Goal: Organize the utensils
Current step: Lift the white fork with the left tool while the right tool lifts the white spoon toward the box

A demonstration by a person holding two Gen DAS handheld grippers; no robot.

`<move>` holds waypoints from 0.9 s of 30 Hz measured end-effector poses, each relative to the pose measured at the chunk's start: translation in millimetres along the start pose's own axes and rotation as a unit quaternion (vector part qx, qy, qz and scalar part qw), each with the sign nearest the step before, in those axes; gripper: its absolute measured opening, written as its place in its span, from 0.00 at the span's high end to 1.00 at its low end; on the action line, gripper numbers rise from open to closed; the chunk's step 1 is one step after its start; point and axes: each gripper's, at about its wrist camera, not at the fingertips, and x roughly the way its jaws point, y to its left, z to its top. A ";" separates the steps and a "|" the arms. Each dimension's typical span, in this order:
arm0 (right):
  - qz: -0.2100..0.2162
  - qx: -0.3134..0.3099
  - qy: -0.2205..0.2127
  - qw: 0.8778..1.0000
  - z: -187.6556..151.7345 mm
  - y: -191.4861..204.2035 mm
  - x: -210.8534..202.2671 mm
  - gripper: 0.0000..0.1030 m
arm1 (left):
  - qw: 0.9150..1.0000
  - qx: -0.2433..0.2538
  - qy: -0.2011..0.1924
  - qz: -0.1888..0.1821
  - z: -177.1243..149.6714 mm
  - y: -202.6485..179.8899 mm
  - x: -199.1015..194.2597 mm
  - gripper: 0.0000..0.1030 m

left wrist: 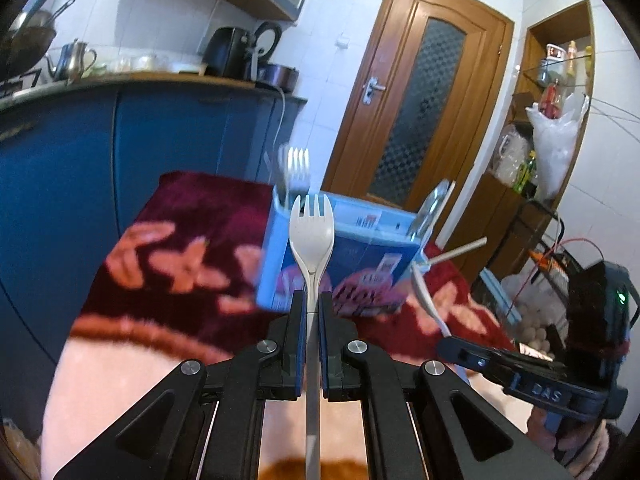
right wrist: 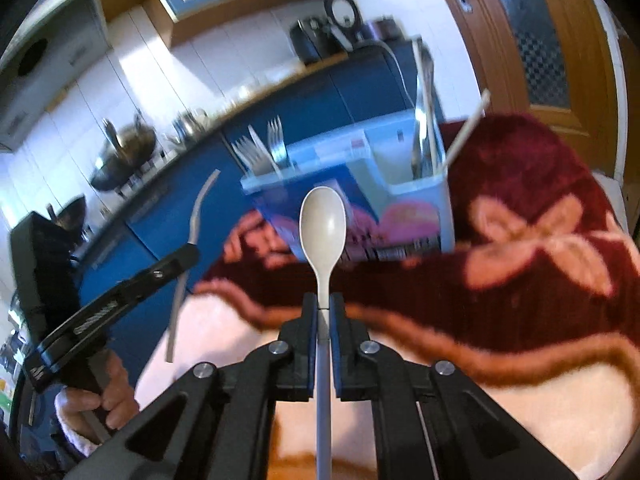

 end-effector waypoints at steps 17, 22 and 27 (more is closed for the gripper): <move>0.009 0.010 -0.146 0.989 60.7 -19.4 2.4 0.93 | 0.994 0.021 -0.101 -0.035 88.2 -20.7 38.3 0.95; -0.009 -0.007 -0.162 0.987 75.0 -18.9 16.2 0.93 | 0.992 0.018 -0.127 -0.018 97.8 -17.2 63.5 0.95; -0.026 -0.033 -0.177 0.983 83.0 -15.1 29.5 0.93 | 0.988 0.014 -0.153 0.010 92.8 -12.8 87.1 0.95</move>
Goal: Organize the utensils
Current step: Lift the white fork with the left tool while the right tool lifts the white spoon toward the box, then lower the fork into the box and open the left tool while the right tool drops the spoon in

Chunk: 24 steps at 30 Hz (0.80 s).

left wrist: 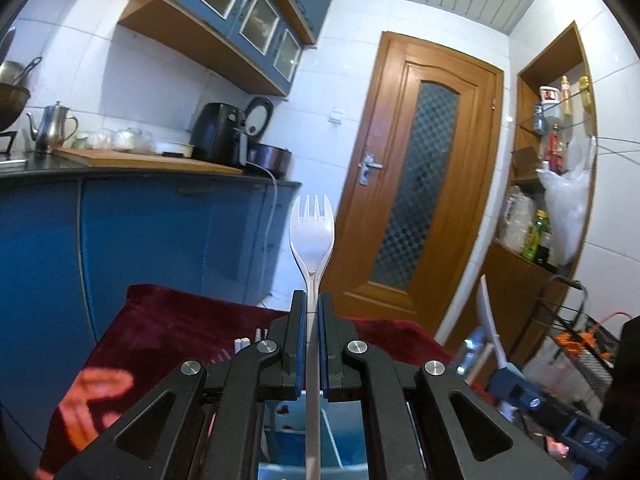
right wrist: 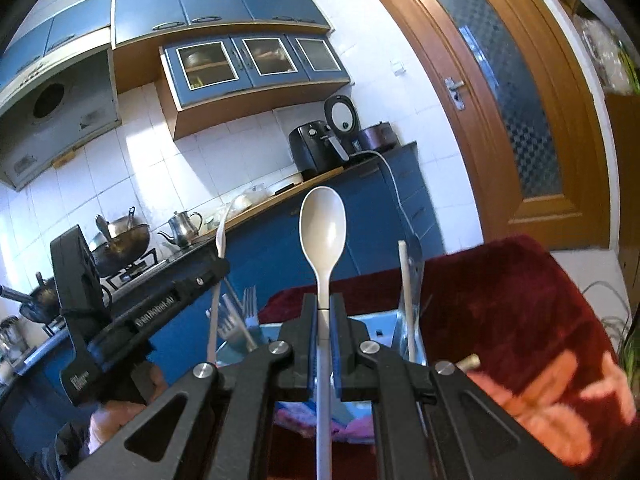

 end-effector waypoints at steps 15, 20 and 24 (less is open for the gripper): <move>-0.049 -0.089 -0.040 0.994 -5.1 3.9 53.5 0.93 | 0.993 0.056 -0.069 0.071 -29.3 -16.1 11.0 0.95; -0.053 -0.086 -0.026 0.995 -13.8 -3.3 54.9 0.93 | 0.994 0.058 -0.062 0.073 -36.7 -13.7 12.6 0.95; -0.057 -0.086 -0.019 0.994 -15.7 -4.5 50.0 0.93 | 0.995 0.056 -0.044 0.068 -41.3 -13.6 14.7 0.94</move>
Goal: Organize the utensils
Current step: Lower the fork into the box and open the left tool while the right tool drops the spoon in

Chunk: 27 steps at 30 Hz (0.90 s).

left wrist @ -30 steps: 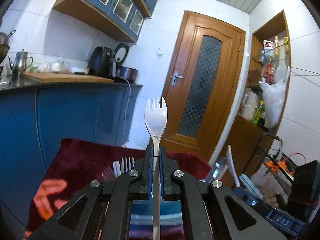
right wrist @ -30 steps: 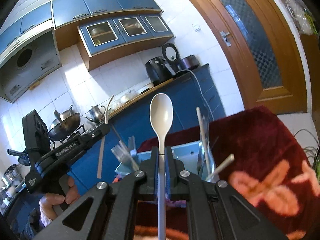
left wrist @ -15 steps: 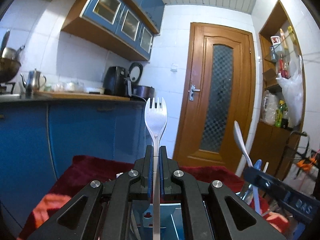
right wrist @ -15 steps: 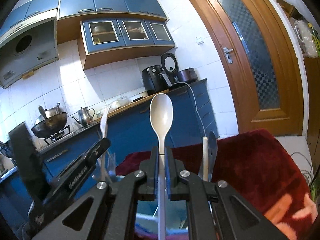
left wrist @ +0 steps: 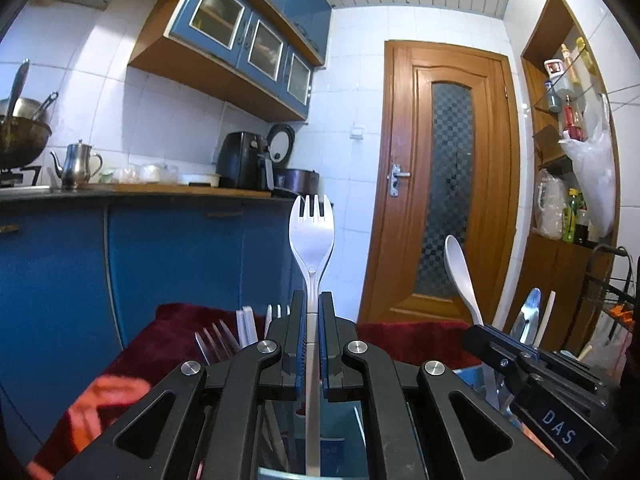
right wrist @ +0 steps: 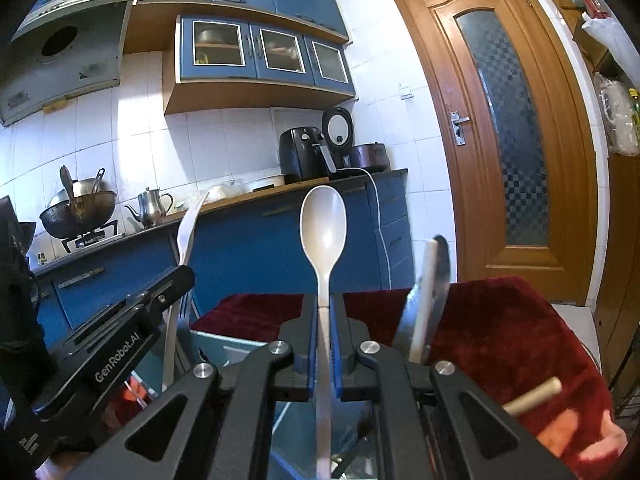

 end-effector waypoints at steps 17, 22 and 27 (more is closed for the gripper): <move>-0.002 -0.014 0.005 1.000 -1.5 5.8 -26.5 0.93 | 0.999 0.000 0.028 -0.018 -2.8 -0.6 -13.1 0.94; -0.017 -0.029 -0.013 0.999 2.5 7.8 -27.9 0.93 | 0.999 -0.001 0.028 -0.025 -0.7 -0.2 -17.1 0.94; -0.023 -0.023 -0.034 0.999 6.8 6.4 -15.9 0.93 | 0.999 -0.008 0.029 -0.025 0.4 0.6 -19.2 0.94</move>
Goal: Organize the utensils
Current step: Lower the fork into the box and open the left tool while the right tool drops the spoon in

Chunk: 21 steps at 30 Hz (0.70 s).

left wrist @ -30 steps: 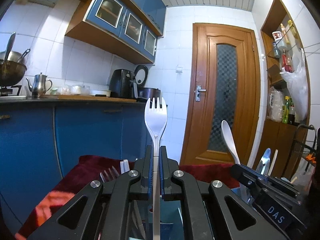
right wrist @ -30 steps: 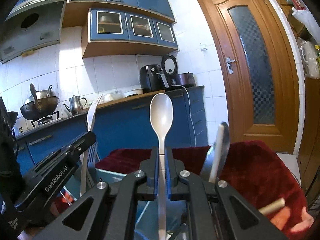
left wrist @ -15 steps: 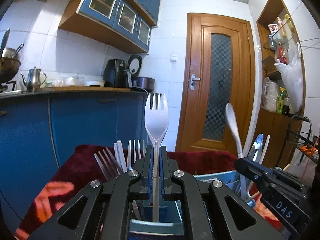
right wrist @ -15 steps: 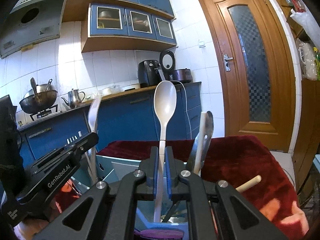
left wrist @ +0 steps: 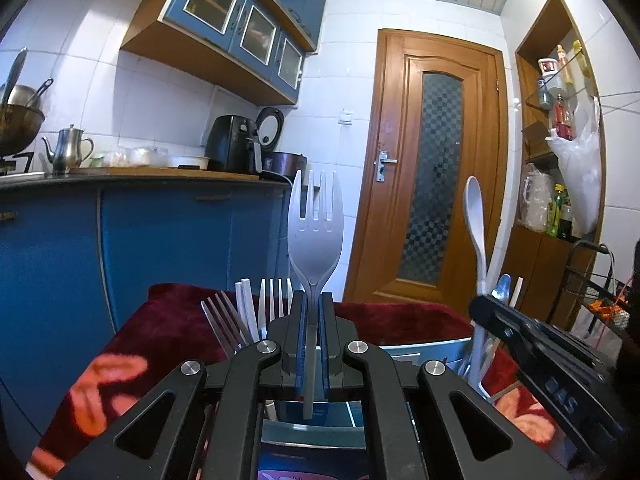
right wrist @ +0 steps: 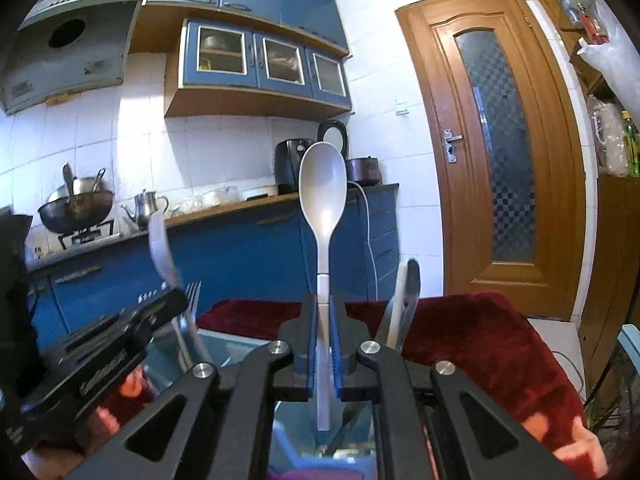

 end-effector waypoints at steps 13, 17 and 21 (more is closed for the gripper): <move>-0.002 -0.014 0.033 0.999 -18.7 1.2 -5.7 0.93 | 1.000 -0.011 0.023 -0.016 -2.5 2.8 -1.6 0.94; 0.000 0.004 0.046 0.999 -20.1 -6.2 -11.0 0.93 | 0.999 -0.010 0.026 -0.022 -2.4 2.1 -8.2 0.94; 0.006 0.007 0.053 0.999 -21.2 -5.4 -15.0 0.93 | 0.999 -0.014 0.036 -0.026 -1.7 3.3 -13.2 0.83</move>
